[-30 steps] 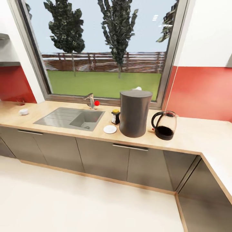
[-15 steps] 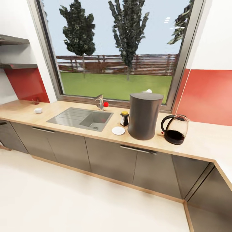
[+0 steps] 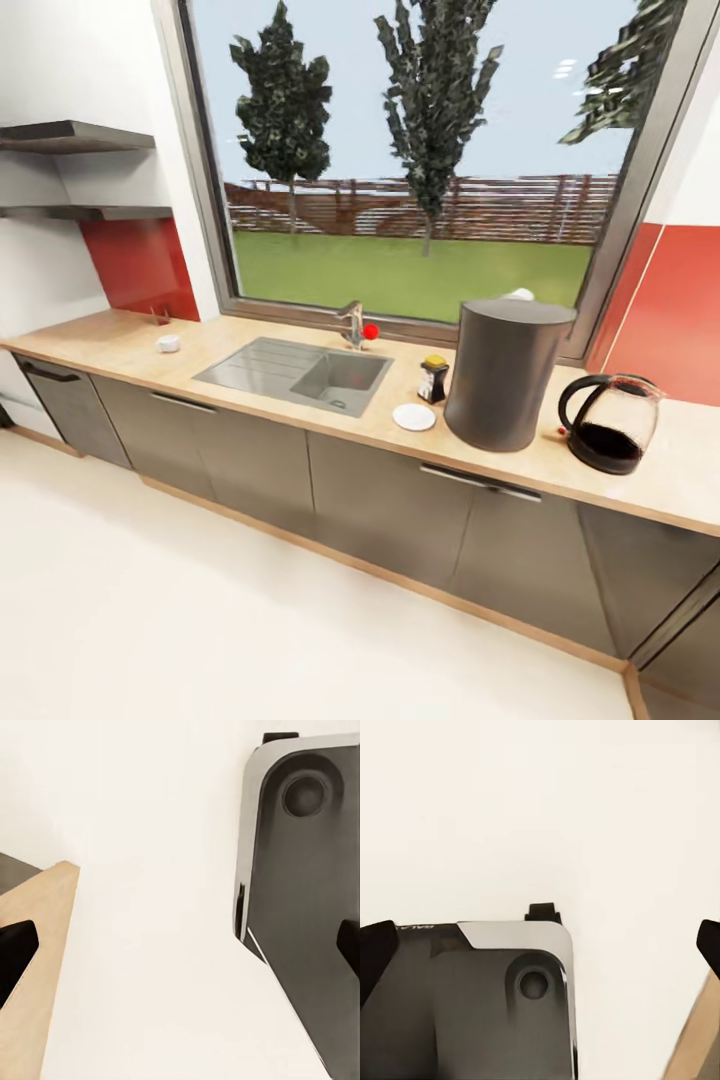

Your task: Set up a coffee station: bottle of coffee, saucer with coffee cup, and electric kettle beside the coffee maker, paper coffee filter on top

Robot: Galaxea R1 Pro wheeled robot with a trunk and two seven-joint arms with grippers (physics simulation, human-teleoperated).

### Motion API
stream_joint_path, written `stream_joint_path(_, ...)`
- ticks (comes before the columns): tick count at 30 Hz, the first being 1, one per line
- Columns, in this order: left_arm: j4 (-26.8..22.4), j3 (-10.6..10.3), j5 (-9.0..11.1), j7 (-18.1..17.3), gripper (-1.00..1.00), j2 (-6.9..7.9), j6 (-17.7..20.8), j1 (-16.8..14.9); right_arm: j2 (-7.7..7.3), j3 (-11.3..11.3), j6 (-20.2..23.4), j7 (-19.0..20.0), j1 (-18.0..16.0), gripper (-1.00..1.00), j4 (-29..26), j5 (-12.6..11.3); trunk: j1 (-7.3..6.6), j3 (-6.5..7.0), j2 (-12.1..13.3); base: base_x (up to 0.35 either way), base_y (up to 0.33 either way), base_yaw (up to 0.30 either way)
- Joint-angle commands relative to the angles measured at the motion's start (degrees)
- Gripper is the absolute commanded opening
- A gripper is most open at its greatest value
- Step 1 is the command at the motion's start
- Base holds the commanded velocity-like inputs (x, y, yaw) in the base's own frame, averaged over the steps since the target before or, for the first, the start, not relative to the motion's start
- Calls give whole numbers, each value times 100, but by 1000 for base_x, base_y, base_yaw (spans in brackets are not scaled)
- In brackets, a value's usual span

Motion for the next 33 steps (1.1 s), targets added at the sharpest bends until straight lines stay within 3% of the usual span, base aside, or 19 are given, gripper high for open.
stream_joint_path(1, -16, -50, 53, 21, 100, 4, 37, -1, -3, 48, 15, 15, -3, 100, -5, -59, 5, -3, -11, 122, 285, 54)
stream_joint_path(16, -20, -41, 63, 3, 100, 35, 38, -2, -3, 48, 15, 17, -3, 100, -5, -58, 5, 130, -11, 133, 287, 9)
stream_joint_path(33, -23, -44, 59, -6, 100, 30, 37, -1, -3, 47, 15, 17, -5, 100, -5, -58, 5, 283, -11, 259, 241, 0)
